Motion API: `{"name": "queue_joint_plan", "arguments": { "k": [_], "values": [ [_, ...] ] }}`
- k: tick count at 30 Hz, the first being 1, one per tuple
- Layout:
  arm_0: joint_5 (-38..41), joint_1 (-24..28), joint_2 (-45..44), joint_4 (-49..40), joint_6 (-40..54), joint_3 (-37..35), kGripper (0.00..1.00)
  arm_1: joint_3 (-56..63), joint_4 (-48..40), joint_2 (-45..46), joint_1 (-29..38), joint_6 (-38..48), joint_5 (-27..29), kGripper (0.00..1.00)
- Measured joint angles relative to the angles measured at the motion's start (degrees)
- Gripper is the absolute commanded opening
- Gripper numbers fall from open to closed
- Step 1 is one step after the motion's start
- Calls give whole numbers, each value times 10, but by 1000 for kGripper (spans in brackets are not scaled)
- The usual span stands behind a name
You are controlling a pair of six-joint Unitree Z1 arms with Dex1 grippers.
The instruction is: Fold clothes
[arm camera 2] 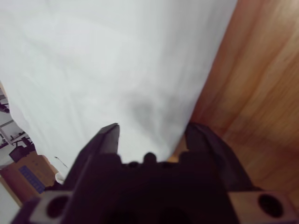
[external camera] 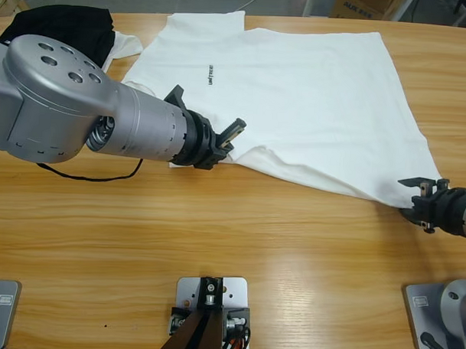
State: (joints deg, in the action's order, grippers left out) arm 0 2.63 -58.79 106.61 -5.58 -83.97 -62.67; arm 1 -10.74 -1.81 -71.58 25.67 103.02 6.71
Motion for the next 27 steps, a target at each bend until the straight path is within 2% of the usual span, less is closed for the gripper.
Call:
{"name": "queue_joint_plan", "arguments": {
  "k": [2,3,5,7,22,24,27],
  "values": [
    [0,0,0,0,0,0,0,4,-6,-1,0,-2,4,432],
    [0,0,0,0,0,0,0,6,-8,-2,0,-3,5,348],
    [0,0,0,0,0,0,0,10,-11,-2,0,-7,6,85],
    [0,0,0,0,0,0,0,10,-12,-2,0,-12,7,0],
    [-1,0,-9,-5,0,0,0,16,-47,-47,0,-29,6,0],
    [-4,0,-16,-25,0,0,0,9,-13,-35,0,-29,0,0],
    [-11,-2,-36,-74,-3,0,0,-29,99,-9,0,-28,-15,0]
  ]
}}
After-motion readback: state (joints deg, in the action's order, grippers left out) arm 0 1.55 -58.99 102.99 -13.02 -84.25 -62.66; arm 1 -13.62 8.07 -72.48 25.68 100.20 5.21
